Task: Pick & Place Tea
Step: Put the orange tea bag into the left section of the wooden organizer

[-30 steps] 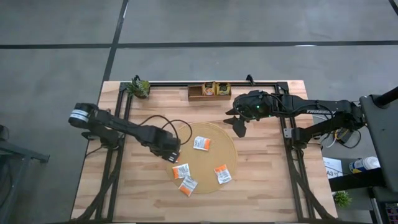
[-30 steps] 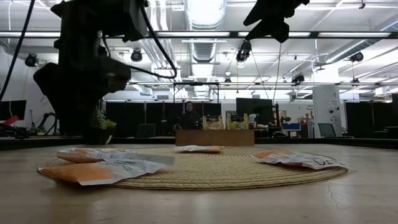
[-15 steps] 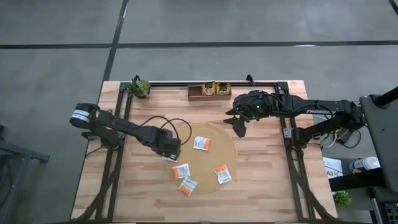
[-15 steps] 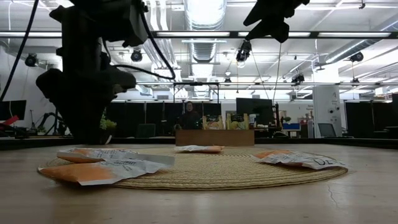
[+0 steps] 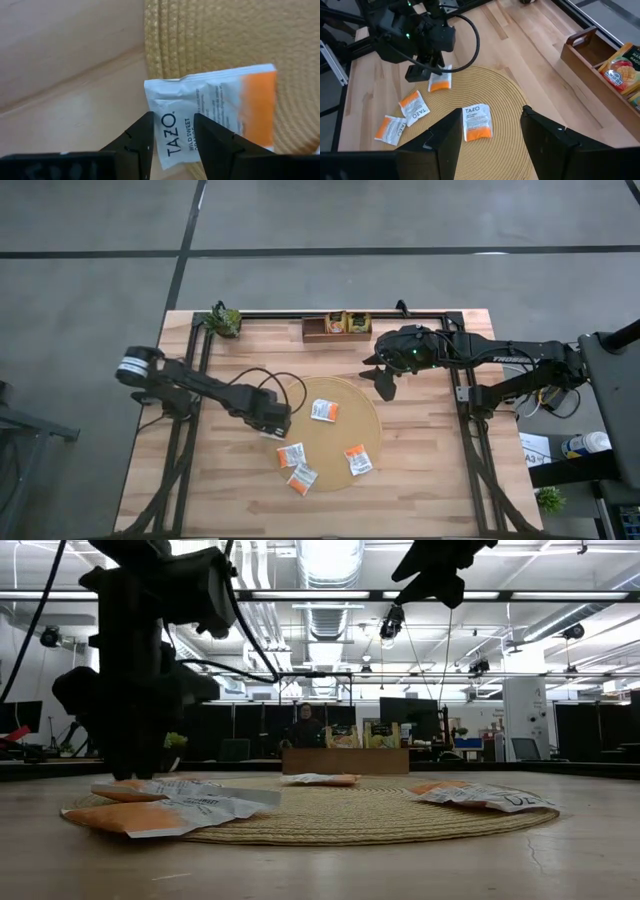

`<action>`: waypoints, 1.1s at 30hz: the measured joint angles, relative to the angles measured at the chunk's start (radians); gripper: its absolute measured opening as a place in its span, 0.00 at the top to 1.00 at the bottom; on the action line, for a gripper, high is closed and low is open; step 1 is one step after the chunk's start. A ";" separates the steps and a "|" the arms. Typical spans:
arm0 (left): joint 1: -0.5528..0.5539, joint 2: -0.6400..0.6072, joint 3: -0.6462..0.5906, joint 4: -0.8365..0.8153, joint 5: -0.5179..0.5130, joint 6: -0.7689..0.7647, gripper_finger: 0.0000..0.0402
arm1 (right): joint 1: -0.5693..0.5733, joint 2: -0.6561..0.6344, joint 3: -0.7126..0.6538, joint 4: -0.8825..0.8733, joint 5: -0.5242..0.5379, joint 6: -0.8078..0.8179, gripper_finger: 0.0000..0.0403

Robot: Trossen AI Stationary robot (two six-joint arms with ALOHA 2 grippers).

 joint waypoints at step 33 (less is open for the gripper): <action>-0.002 -0.046 0.037 -0.138 0.062 0.009 0.67 | 0.000 0.000 0.000 0.001 0.000 0.007 0.51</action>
